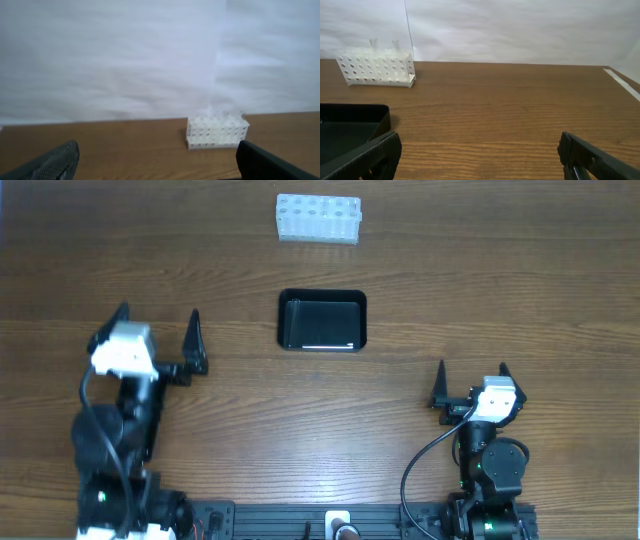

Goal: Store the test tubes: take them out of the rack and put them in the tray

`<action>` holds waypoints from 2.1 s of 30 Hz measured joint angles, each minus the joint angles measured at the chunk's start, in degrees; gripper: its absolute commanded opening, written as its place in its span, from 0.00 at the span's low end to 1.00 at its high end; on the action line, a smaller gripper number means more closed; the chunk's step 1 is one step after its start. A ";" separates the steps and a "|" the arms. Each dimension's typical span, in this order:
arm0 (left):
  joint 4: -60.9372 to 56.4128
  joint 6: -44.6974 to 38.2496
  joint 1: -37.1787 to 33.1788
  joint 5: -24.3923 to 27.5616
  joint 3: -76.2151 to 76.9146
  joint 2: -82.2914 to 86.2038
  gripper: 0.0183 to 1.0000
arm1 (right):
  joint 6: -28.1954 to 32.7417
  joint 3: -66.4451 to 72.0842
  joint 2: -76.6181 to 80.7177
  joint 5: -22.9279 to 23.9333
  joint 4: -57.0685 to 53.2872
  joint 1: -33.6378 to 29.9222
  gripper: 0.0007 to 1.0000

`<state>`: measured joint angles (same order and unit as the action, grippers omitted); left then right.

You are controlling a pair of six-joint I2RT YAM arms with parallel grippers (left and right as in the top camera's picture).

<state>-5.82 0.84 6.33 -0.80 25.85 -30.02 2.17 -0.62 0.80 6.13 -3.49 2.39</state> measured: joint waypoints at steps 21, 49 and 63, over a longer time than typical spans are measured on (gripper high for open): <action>4.28 -1.31 -2.93 5.62 -23.39 28.94 1.00 | 0.00 0.00 0.00 -0.02 0.00 0.00 0.99; 9.64 -1.31 -2.97 6.84 -25.22 29.29 1.00 | 0.00 0.00 0.00 0.00 0.00 -0.02 0.99; 9.64 -1.31 -2.97 6.84 -25.22 29.29 1.00 | 0.00 0.00 0.00 0.00 0.52 -0.02 0.99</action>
<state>3.81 -0.47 3.36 6.04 0.62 -0.73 2.17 -0.62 0.80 6.13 -2.96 2.37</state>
